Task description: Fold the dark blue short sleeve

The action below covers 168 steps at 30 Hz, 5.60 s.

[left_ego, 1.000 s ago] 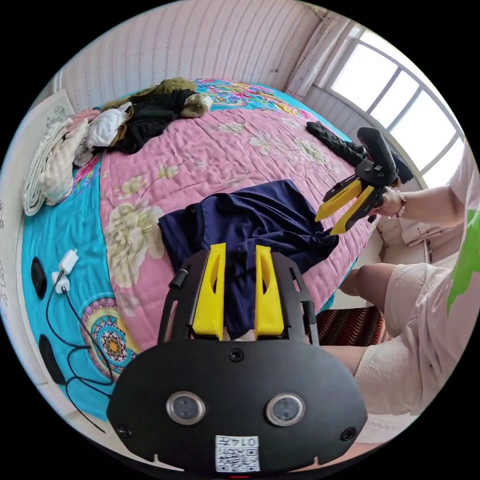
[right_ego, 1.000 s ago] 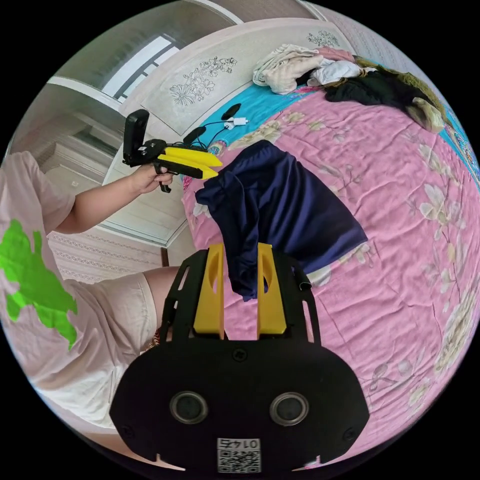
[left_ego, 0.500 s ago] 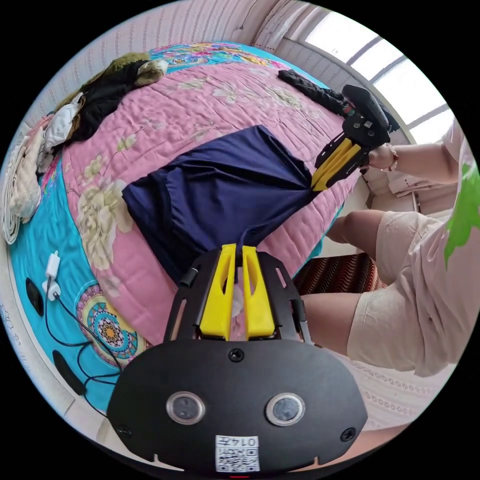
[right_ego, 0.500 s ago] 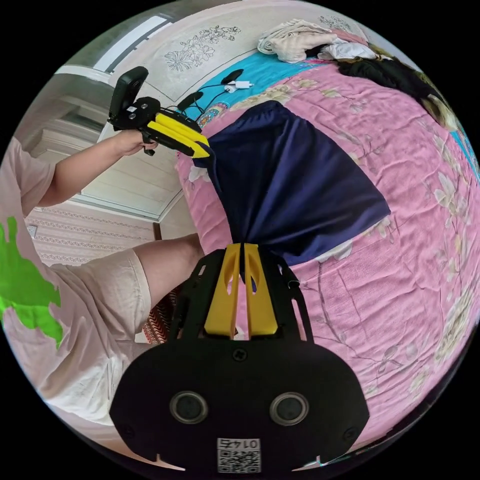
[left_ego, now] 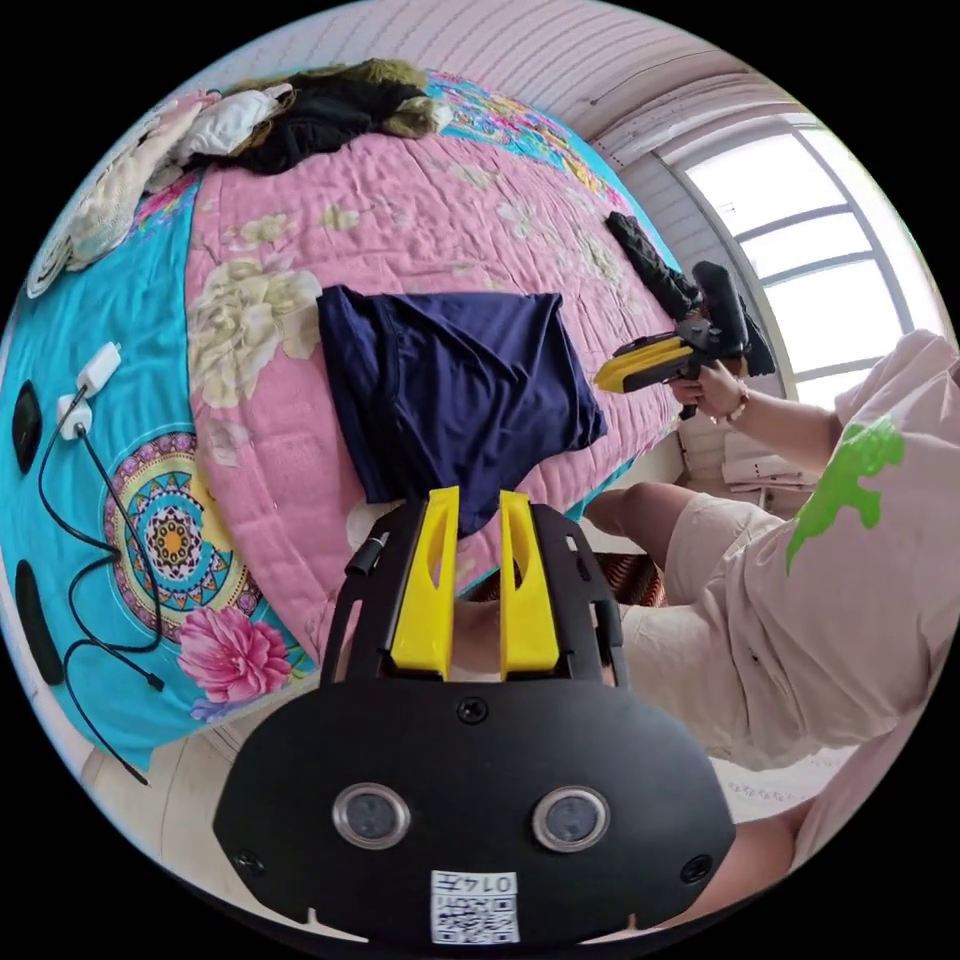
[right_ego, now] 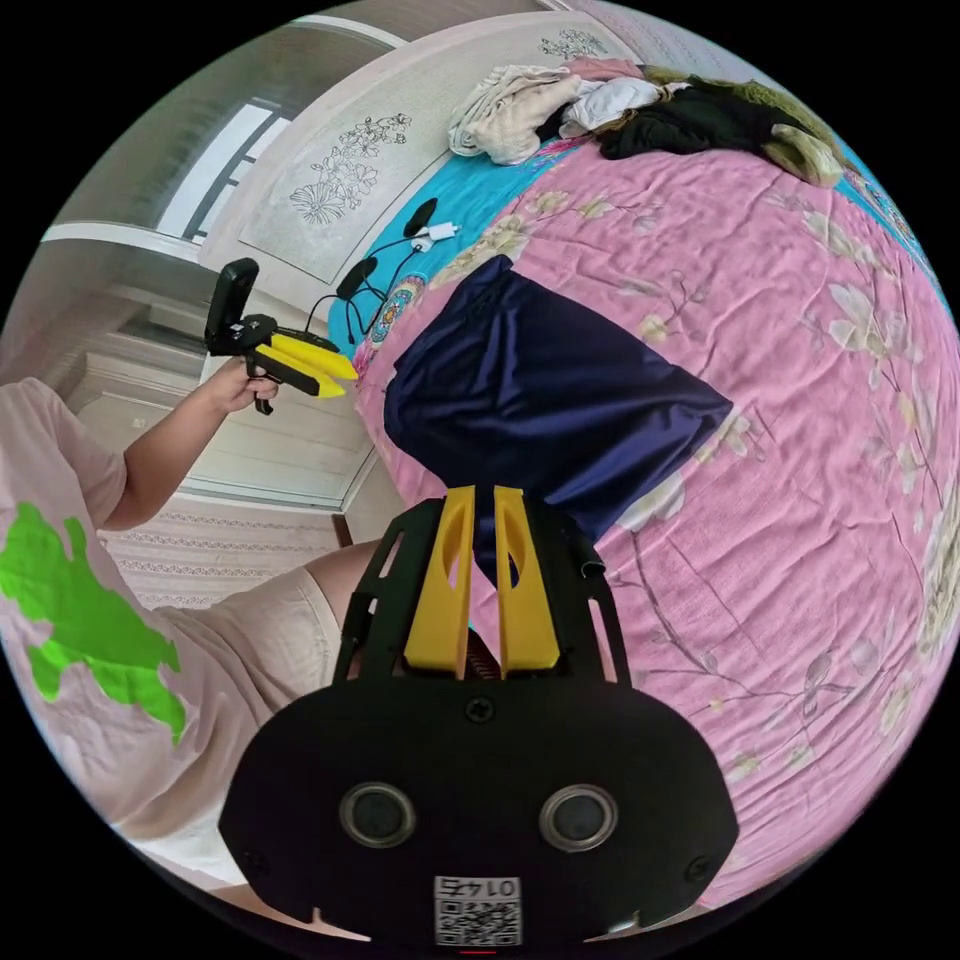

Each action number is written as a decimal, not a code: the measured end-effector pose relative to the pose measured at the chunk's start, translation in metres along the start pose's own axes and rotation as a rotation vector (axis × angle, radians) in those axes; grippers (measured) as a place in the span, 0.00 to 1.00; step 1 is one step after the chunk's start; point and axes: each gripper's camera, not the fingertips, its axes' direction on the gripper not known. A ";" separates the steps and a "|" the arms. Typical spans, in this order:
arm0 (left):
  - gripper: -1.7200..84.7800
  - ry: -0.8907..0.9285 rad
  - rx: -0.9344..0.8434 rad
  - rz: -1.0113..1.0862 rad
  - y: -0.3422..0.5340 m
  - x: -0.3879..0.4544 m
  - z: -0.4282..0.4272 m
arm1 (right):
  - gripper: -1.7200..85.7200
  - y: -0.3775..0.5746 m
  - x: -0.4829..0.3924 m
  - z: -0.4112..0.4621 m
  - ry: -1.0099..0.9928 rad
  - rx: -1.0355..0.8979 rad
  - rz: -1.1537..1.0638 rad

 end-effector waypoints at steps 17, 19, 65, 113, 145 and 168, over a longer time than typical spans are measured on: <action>0.15 -0.286 0.016 -0.181 -0.092 -0.060 -0.012 | 0.14 0.033 0.111 -0.065 -0.253 0.247 0.402; 0.18 -0.194 -0.030 -0.207 -0.102 -0.080 -0.010 | 0.17 0.037 0.131 -0.066 -0.311 0.258 0.470; 0.09 0.103 -0.206 -0.175 -0.317 -0.163 0.099 | 0.09 0.124 0.135 -0.233 -0.525 0.161 0.452; 0.02 -0.003 -0.123 0.762 -0.920 0.421 0.540 | 0.04 0.665 -0.034 -0.965 0.027 0.926 0.691; 0.09 -0.312 -0.157 0.891 -1.010 0.532 0.930 | 0.06 0.830 -0.032 -1.062 0.298 0.762 1.084; 0.04 -0.510 -0.123 0.924 -1.034 0.612 0.994 | 0.09 0.824 -0.079 -1.085 0.439 0.777 0.954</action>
